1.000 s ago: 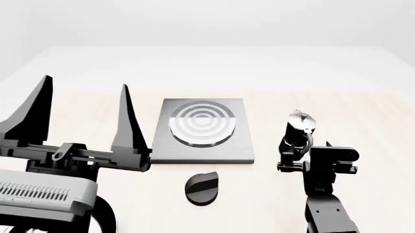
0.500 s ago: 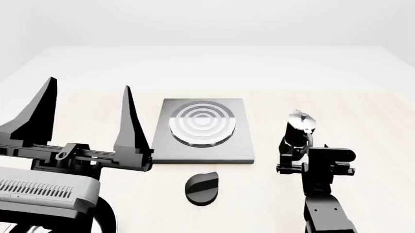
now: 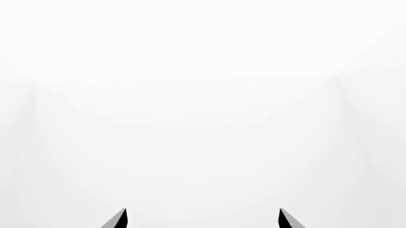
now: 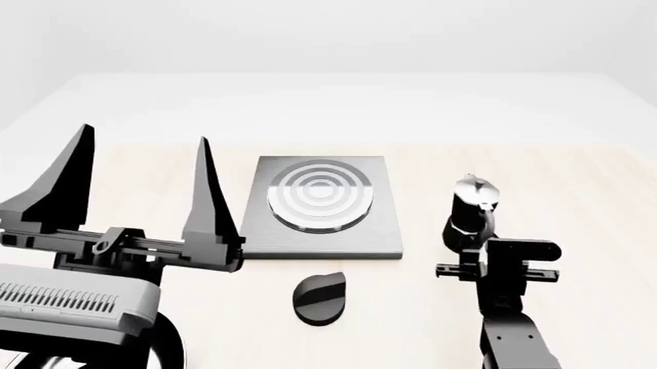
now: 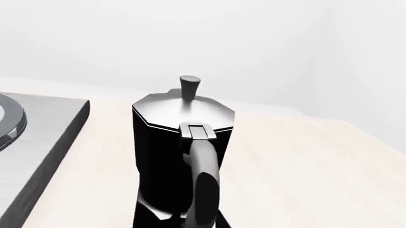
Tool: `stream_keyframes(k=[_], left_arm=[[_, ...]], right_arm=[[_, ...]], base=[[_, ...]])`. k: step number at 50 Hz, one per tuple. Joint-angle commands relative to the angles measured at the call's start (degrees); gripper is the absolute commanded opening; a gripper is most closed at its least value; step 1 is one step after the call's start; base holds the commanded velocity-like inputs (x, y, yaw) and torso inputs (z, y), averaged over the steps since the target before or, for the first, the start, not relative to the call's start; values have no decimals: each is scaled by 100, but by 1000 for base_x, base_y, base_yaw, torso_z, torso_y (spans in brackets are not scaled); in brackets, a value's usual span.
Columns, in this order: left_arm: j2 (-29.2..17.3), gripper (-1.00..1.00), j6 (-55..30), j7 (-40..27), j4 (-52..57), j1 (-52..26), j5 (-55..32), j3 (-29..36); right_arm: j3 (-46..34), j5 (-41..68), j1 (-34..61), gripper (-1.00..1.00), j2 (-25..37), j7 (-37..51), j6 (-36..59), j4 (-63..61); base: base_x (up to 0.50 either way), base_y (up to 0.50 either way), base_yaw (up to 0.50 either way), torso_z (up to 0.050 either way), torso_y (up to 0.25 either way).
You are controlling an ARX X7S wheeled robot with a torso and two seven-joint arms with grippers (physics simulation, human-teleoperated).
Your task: Turn on the stove and put the moka pot on it.
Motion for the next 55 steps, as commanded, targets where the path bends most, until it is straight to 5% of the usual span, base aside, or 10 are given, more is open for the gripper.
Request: stream_keyframes(k=[1,29,42,50,55], left_arm=[[-12,100,22,-17,0,38,-12,-2],[-23,100,152,-41,-35,89,-58,-36],[-24,100,355,-40,-152,214,-63,-81],[-88,100,383,-64,-119,299,-102,-162],[-126,100,429,-94,-92,383,-126,-232]], right_arm=[[91,84,-215,-100,90,48,160,-524],[-337,-166,286,-100,180,266,1979,-3050],[-445,-282,1386,-100,-299,128,1329,-1758],[-590,-550,2500,-100,-807,107,-68,727],[-560,-649,2526,-100,-910,136,-152,747]], base=[[0,0,0,0,0],[0,0,0,0,1],[0,0,0,0,2],[0,0,0,0,0],[0,0,0,0,2]])
